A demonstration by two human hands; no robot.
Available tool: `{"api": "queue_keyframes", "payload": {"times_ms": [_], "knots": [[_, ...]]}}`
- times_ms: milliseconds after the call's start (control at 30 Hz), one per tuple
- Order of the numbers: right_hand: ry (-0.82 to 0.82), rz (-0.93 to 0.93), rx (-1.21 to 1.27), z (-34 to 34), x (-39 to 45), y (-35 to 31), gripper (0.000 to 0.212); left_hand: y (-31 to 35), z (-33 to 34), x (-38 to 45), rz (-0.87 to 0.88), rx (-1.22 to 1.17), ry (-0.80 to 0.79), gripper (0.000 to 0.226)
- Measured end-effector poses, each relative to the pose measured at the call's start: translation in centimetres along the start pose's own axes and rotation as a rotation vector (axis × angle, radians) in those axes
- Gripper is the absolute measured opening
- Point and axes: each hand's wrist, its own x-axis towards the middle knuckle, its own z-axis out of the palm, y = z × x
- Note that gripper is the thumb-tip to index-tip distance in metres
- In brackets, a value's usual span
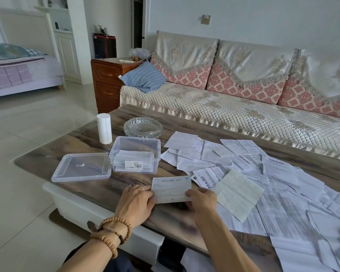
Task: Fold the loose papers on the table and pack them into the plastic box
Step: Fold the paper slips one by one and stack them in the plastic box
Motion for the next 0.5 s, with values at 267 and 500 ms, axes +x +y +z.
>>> {"api": "queue_keyframes", "payload": {"times_ms": [267,500], "knots": [[-0.224,-0.049,-0.131,0.4,1.1,0.2,0.021,-0.9,-0.3,0.4,0.03,-0.049,-0.047,0.038],[-0.321,-0.222,-0.053,0.2,1.3,-1.2,0.021,-1.7,-2.1,0.6,-0.011,-0.207,0.155,0.041]]}}
